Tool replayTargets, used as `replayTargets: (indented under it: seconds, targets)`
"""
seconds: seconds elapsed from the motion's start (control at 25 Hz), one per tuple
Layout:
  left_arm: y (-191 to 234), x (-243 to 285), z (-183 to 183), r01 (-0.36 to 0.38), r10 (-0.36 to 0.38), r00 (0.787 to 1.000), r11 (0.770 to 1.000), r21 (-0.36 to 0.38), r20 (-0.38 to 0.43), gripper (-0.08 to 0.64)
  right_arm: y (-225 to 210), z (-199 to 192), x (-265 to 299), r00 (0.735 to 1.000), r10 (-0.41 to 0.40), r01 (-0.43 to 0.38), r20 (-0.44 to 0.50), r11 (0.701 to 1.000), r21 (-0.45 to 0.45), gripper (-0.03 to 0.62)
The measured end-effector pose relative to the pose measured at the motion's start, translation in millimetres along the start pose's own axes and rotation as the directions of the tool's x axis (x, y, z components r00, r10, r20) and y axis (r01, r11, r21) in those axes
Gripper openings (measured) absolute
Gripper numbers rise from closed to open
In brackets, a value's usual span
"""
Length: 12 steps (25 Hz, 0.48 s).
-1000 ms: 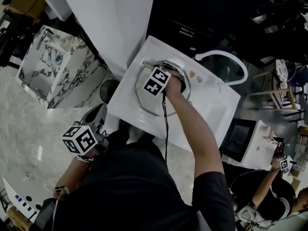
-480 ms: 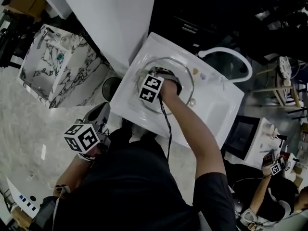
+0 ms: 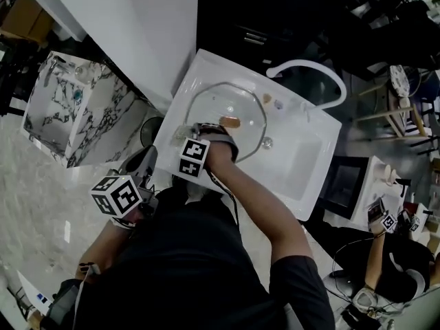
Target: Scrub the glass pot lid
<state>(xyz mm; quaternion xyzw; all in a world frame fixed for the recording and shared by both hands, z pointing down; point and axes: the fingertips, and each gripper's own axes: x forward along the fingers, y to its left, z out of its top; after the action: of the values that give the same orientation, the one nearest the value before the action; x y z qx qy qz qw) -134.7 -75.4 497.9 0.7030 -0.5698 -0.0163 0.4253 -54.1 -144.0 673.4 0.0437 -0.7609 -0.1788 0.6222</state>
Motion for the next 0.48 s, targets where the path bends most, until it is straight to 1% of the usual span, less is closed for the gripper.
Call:
replayTargets:
  seconds: [0.12,0.2,0.28,0.36,0.4,0.44,0.48]
  targets:
    - [-7,8,-1,0.019,-0.019,1.000,1.000,0.010,-0.017,0.000,25,0,-4,0.999,0.033,-0.033,0.021,0.999,0.038,0.066]
    - [-14,15,-2,0.035,-0.035,0.999,0.999,0.021,-0.031,0.000,40,1,-6,0.996,0.074,-0.077,0.040,0.994,0.076,0.066]
    - [-22,22,-3,0.056,-0.054,0.998,0.998,0.031,-0.045,0.000,56,0,-8,0.989,0.132,-0.140,0.072,0.981,0.136,0.066]
    - [-32,27,-4,0.074,-0.072,0.996,0.996,0.042,-0.056,0.000,64,-4,-16,0.977,0.171,-0.197,0.127,0.955,0.224,0.066]
    - [-36,29,-4,0.081,-0.078,0.995,0.995,0.049,-0.059,0.000,64,-8,-23,0.974,0.166,-0.203,0.154,0.942,0.267,0.066]
    - [-40,31,-4,0.088,-0.085,0.995,0.995,0.055,-0.061,0.000,58,-14,-30,0.975,0.141,-0.188,0.170,0.935,0.300,0.066]
    - [-43,32,-3,0.095,-0.091,0.994,0.994,0.059,-0.062,0.000,49,-23,-36,0.981,0.098,-0.149,0.169,0.936,0.318,0.066]
